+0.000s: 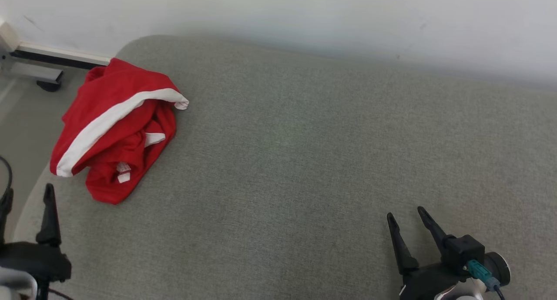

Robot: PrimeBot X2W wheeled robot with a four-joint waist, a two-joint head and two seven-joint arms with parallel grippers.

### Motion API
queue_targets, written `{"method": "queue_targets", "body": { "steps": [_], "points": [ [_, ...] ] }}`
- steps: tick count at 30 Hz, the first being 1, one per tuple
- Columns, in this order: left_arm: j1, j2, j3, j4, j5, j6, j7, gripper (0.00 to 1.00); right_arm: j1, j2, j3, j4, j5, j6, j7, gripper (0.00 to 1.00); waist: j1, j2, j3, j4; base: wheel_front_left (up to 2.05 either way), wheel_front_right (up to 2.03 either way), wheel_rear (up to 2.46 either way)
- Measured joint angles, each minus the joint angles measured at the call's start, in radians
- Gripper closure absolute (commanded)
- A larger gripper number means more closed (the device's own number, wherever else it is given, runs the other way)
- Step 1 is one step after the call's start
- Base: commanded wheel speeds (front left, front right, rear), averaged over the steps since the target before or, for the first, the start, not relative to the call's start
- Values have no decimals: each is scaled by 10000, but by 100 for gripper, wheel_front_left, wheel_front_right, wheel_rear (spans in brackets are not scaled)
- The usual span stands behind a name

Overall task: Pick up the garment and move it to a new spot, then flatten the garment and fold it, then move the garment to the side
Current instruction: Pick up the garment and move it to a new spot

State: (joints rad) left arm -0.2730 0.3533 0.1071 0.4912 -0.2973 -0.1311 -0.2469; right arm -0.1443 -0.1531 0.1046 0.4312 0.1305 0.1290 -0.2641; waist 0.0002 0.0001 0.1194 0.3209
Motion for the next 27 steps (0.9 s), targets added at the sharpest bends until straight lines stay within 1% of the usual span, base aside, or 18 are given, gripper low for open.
{"method": "queue_targets", "body": {
  "steps": [1, 3, 7, 8, 13, 16, 18, 22, 27],
  "points": [
    [-444, 295, -173, 240, -240, 0, 211, 0, -84, -121, 50, -12, 0, 0, 0, 0, 0, 0, 198, -112, 0, 0, 0],
    [-859, 537, -412, 470, -614, 0, 428, 0, -166, -215, 36, -13, 4, 0, 2, 0, 1, 0, 384, -232, 0, 0, 0],
    [-1409, 890, -951, 963, -997, -2, 832, 0, -221, -387, -52, -69, 6, 0, 2, 0, 1, 0, 727, -479, 0, 0, 0],
    [-1519, 970, -1012, 1152, -1168, -2, 961, 0, -234, -451, -67, -82, 8, 0, 0, 0, 1, 1, 807, -544, 0, 0, 0],
    [-2034, 1290, -1344, 1724, -1360, -4, 1135, 0, -347, -642, -207, -163, 12, 0, 0, 0, 1, 1, 1140, -861, 0, 0, 0],
    [-2300, 1394, -1409, 2117, -1329, 42, 1124, 0, -334, -692, -268, -176, 12, 0, 2, 0, 0, 1, 1283, -1021, 0, 0, 0],
    [-2470, 1392, -1415, 2433, -1325, 184, 1221, 0, -322, -708, -322, -186, 10, 0, 0, 0, -1, 0, 1353, -1104, 0, 0, 0],
    [-2779, 1331, -1455, 2878, -1337, 309, 1252, 0, -333, -759, -587, -215, 33, 0, 0, 0, 0, 1, 1480, -1202, 0, 0, 0],
    [-2937, 1333, -1517, 3283, -1264, 456, 972, 0, -373, -773, -585, -268, 33, 0, 0, 0, -1, 1, 1594, -1312, 0, 0, 0]
  ]
}}
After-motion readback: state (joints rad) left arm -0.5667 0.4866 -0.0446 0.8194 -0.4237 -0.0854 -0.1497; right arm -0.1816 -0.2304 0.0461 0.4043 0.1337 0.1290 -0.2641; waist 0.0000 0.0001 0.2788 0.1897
